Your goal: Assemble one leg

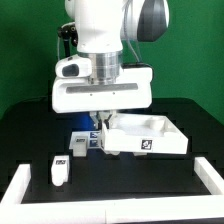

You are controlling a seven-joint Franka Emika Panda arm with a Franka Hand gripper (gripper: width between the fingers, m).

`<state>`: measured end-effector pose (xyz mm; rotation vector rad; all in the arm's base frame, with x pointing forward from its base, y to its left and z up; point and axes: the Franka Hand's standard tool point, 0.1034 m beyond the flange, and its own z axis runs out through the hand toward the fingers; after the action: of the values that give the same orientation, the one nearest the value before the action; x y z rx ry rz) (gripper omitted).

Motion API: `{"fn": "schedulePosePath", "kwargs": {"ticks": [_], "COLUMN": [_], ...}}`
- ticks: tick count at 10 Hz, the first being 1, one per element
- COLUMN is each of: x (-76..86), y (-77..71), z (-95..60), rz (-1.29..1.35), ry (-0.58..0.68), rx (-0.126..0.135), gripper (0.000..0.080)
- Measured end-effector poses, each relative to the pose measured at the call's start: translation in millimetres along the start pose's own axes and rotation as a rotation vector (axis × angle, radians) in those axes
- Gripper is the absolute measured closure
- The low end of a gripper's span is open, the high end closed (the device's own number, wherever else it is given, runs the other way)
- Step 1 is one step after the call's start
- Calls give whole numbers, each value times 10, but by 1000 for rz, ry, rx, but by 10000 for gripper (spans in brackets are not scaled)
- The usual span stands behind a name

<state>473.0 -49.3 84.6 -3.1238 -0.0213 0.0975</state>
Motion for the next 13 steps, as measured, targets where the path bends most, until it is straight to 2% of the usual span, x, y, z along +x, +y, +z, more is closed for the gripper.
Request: {"fn": "schedulePosePath", "kwargs": {"ticks": [5, 9, 11, 12, 13], "x": [-1, 366, 714, 888, 938], "y": [51, 155, 108, 7, 17], "z": [72, 201, 155, 56, 52], "rz": [-1, 9, 56, 73, 54], "ry": [-12, -4, 12, 1, 21], "rx": [-7, -42, -53, -49, -53], "gripper": [744, 744, 744, 744, 744]}}
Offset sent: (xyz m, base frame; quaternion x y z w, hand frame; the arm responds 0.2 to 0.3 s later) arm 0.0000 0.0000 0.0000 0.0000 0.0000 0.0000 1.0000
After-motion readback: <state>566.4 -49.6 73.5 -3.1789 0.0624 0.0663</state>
